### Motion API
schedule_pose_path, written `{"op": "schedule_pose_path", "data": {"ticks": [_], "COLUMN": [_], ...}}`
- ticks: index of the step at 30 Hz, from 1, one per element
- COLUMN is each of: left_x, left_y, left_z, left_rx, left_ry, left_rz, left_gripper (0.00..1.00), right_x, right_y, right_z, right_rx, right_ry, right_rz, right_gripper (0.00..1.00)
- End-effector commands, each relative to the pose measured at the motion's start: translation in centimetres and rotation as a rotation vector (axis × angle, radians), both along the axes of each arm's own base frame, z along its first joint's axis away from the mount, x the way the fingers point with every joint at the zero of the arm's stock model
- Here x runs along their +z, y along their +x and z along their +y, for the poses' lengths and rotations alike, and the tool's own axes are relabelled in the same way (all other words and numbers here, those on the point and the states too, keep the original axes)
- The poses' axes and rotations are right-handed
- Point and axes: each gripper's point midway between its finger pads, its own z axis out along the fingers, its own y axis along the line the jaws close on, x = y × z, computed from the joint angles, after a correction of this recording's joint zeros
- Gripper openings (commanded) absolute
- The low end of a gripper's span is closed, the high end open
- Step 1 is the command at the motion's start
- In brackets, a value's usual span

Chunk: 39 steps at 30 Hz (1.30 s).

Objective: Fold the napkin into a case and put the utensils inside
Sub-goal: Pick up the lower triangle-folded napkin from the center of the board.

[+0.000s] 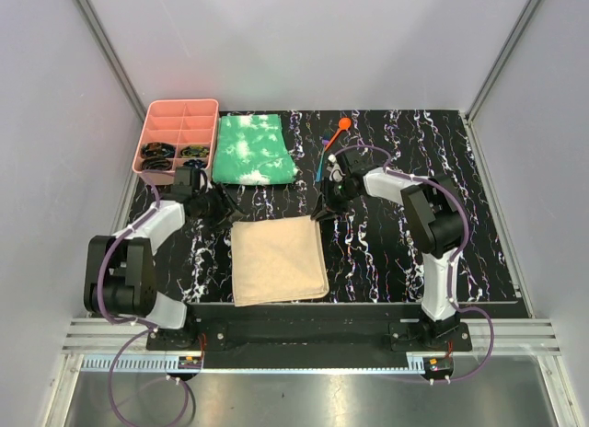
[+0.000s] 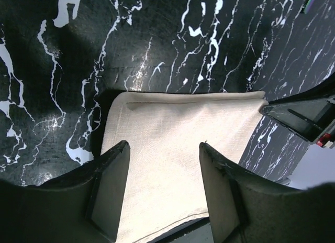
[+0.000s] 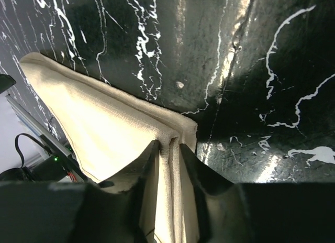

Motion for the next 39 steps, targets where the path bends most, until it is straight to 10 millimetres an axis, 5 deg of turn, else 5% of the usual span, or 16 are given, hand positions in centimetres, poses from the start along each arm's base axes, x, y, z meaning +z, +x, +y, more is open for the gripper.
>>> {"op": "schedule_pose_path", "data": {"ticks": [1, 6, 15, 19, 27, 33, 36, 39], "left_x": [1.1, -0.2, -1.5, -1.0, -1.2, -4.5, -3.2, 1.2], "left_y": [2.3, 2.0, 2.4, 2.7, 2.7, 2.5, 1.9, 2.2], "left_z": [0.1, 0.6, 0.5, 0.3, -0.3, -1.8, -2.0, -1.1], "left_rx": [0.015, 0.02, 0.056, 0.045, 0.037, 0.03, 0.059, 0.089], "left_ry": [-0.012, 0.025, 0.002, -0.007, -0.013, -0.014, 0.064, 0.106], "left_rz": [-0.07, -0.044, -0.041, -0.053, -0.06, 0.042, -0.047, -0.189], "left_gripper": [0.58, 0.58, 0.55, 0.38, 0.33, 0.3, 0.37, 0.43], "right_x": [0.7, 2.0, 0.1, -1.1, -1.6, -1.5, -1.5, -0.8], "right_y": [0.9, 1.2, 1.1, 1.4, 2.0, 3.2, 4.4, 5.2], "right_z": [0.8, 0.4, -1.1, -1.6, -2.9, -3.4, -4.3, -5.6], "right_rx": [0.021, 0.004, -0.015, -0.007, 0.025, 0.081, 0.071, 0.058], "right_ry": [0.026, 0.011, -0.065, -0.098, -0.166, -0.204, -0.274, -0.359], "right_rz": [-0.046, -0.086, -0.083, -0.086, -0.13, -0.169, -0.188, -0.212], "right_gripper": [0.26, 0.0, 0.0, 0.0, 0.0, 0.02, 0.04, 0.06]}}
